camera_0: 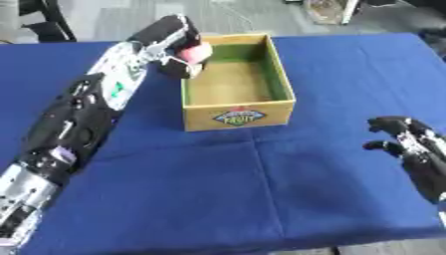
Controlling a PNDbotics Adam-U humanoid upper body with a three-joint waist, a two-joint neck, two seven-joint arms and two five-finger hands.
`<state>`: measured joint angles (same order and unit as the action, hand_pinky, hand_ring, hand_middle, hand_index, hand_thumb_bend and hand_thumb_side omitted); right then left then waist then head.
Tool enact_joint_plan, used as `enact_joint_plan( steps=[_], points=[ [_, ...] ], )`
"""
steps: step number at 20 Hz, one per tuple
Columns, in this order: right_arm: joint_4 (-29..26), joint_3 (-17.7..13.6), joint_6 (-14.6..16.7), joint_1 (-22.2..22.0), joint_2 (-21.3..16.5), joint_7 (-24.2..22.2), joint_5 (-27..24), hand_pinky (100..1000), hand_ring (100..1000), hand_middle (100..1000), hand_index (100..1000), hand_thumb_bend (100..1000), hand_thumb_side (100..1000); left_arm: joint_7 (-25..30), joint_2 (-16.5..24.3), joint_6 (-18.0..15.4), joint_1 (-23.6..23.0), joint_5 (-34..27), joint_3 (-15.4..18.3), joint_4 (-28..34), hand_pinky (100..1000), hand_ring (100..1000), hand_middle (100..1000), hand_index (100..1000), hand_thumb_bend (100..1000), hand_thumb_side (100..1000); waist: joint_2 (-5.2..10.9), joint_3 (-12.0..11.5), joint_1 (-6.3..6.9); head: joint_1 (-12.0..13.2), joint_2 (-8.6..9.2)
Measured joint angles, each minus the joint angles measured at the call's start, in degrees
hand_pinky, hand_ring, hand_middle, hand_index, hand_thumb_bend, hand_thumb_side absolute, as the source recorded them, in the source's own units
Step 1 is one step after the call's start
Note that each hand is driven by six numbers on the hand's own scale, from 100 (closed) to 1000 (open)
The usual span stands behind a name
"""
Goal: Pick up objects on the table and place them in the box.
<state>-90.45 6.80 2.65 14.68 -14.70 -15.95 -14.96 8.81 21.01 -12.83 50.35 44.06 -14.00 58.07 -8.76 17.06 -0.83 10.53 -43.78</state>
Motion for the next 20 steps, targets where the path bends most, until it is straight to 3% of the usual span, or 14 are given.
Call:
enact_joint_plan(
  steps=[2, 4, 5, 6, 7, 9, 12, 17, 18, 20],
  points=[
    [0.00, 0.04, -0.02, 0.21, 0.24, -0.09, 0.08, 647, 934, 619, 727, 100, 488, -0.52, -0.91, -0.92, 0.00, 1.19, 0.00, -1.11, 535, 462, 402, 551, 372, 100, -0.16, 0.42, 0.00, 0.13, 0.00],
    [0.01, 0.11, 0.00, 0.42, 0.36, -0.17, 0.20, 647, 934, 619, 727, 100, 490, -0.92, -1.71, -1.70, -0.17, 2.44, 0.00, -2.02, 575, 538, 486, 644, 624, 100, -0.19, 0.57, 0.01, 0.21, 0.00],
    [0.01, 0.13, 0.02, 0.44, 0.36, -0.19, 0.22, 647, 934, 619, 727, 100, 490, -1.18, -2.00, -1.99, -0.36, 3.06, 0.02, -2.34, 575, 538, 486, 644, 624, 100, -0.26, 0.57, 0.01, 0.22, 0.00],
    [0.01, 0.13, 0.01, 0.44, 0.37, -0.20, 0.23, 647, 934, 619, 727, 100, 492, -1.46, -2.20, -2.26, -0.49, 3.61, 0.05, -2.56, 640, 638, 589, 759, 820, 129, -0.34, 0.57, 0.02, 0.22, 0.00],
    [0.02, 0.14, 0.00, 0.45, 0.38, -0.22, 0.24, 647, 934, 619, 726, 100, 491, -1.87, -2.39, -2.55, -0.51, 4.26, 0.14, -2.64, 678, 693, 645, 801, 858, 279, -0.40, 0.57, 0.03, 0.22, 0.00],
    [0.03, 0.14, -0.02, 0.46, 0.38, -0.25, 0.24, 647, 934, 620, 726, 100, 491, -3.01, -2.42, -3.04, -0.54, 5.08, 0.19, -2.59, 715, 742, 702, 830, 910, 404, -0.40, 0.54, 0.08, 0.20, 0.00],
    [0.04, 0.13, -0.02, 0.47, 0.38, -0.25, 0.24, 647, 934, 620, 726, 100, 490, -5.30, -2.41, -3.55, -0.70, 5.04, 0.48, -1.89, 747, 784, 745, 837, 961, 478, -0.41, 0.14, 0.11, 0.12, 0.00],
    [0.05, -0.06, 0.07, 0.47, 0.38, -0.13, 0.24, 646, 934, 619, 726, 100, 487, -7.44, -1.70, -3.38, -1.02, -1.95, 0.50, 2.82, 710, 744, 682, 796, 917, 386, -0.41, -0.90, 0.01, -0.18, 0.01],
    [0.05, -0.07, 0.12, 0.46, 0.38, -0.07, 0.24, 646, 934, 620, 726, 100, 484, -7.36, -1.20, -3.05, -1.19, -4.53, 0.49, 4.39, 700, 734, 662, 776, 828, 378, -0.41, -1.19, -0.02, -0.30, 0.01],
    [0.05, -0.29, 0.20, 0.43, 0.38, 0.06, 0.24, 646, 934, 620, 726, 100, 483, -6.77, -0.11, -1.87, -1.89, -11.10, 0.51, 8.01, 681, 717, 638, 757, 751, 388, -0.41, -1.96, -0.14, -0.65, 0.01]
  ],
)
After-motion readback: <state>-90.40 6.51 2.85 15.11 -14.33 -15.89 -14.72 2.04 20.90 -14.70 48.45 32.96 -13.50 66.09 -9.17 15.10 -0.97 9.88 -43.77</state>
